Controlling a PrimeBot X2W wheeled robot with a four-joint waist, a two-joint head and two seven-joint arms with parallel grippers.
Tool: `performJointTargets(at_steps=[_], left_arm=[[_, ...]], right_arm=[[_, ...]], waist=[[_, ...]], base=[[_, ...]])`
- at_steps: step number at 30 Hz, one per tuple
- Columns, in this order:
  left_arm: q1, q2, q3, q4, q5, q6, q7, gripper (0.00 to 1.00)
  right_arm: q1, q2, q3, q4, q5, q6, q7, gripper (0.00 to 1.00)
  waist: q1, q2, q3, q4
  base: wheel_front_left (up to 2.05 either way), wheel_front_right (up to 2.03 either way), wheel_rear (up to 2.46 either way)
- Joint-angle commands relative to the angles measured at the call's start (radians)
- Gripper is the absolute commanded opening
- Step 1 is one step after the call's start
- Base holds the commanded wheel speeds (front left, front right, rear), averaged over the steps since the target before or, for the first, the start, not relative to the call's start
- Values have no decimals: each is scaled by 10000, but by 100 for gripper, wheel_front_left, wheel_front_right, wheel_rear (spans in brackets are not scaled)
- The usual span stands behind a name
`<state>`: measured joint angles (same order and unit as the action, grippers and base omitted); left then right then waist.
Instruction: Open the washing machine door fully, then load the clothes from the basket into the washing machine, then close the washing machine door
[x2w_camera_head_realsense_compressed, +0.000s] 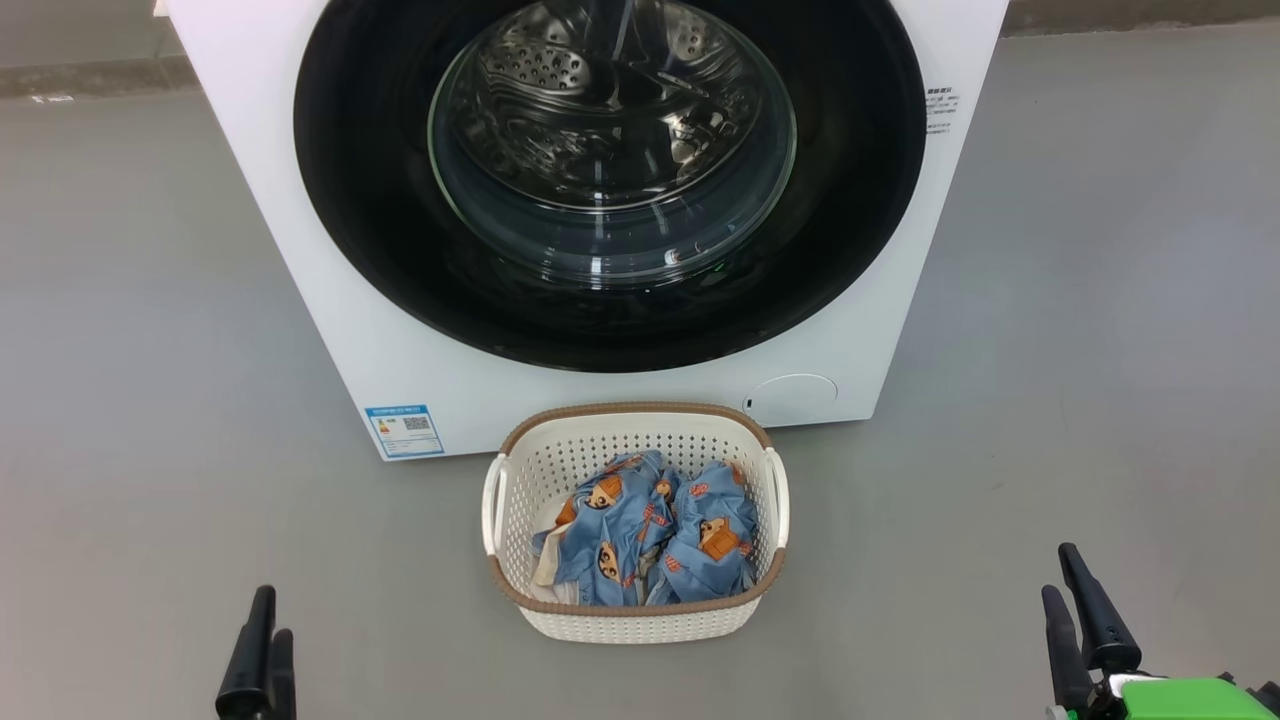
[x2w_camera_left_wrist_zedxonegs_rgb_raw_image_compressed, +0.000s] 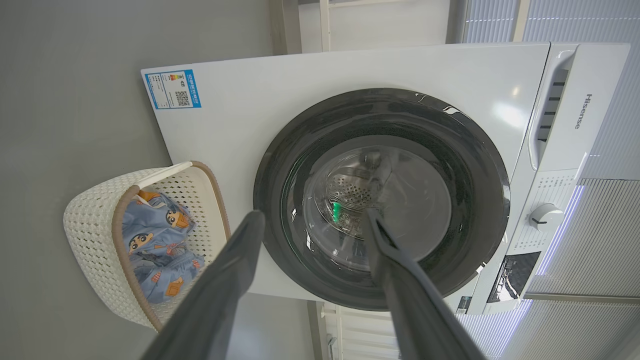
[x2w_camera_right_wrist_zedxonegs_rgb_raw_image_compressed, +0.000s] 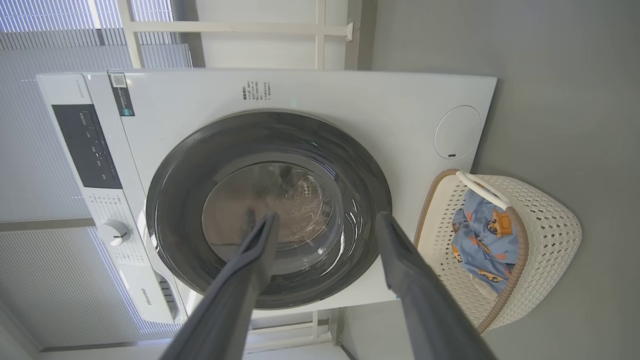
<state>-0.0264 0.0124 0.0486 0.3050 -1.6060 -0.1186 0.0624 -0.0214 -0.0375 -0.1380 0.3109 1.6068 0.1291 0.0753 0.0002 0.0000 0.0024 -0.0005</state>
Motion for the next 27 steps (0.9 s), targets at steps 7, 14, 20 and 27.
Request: performJointTargets(at_steps=[7,14,20,27], left_arm=[[-541,169,-117,-426,277,-24,-300,100],[-604,208,-187,-515,629,-30,-477,100],[-662,238,-187,-525,1309,-36,-653,100],[-718,229,-213,-628,2234,-42,-859,100]], right_arm=[[-419,-280,152,-366,-289,3,-270,100],[-476,-430,299,-375,-601,4,-495,100],[-544,-620,490,-341,-1135,5,-741,100],[-622,-800,622,-260,-1994,5,-989,100]], waist=[[-1,0,-1,5],[-1,0,7,10],[-2,0,5,11],[-2,0,-6,19]], base=[[0,0,0],[0,0,0],[0,0,0],[0,0,0]])
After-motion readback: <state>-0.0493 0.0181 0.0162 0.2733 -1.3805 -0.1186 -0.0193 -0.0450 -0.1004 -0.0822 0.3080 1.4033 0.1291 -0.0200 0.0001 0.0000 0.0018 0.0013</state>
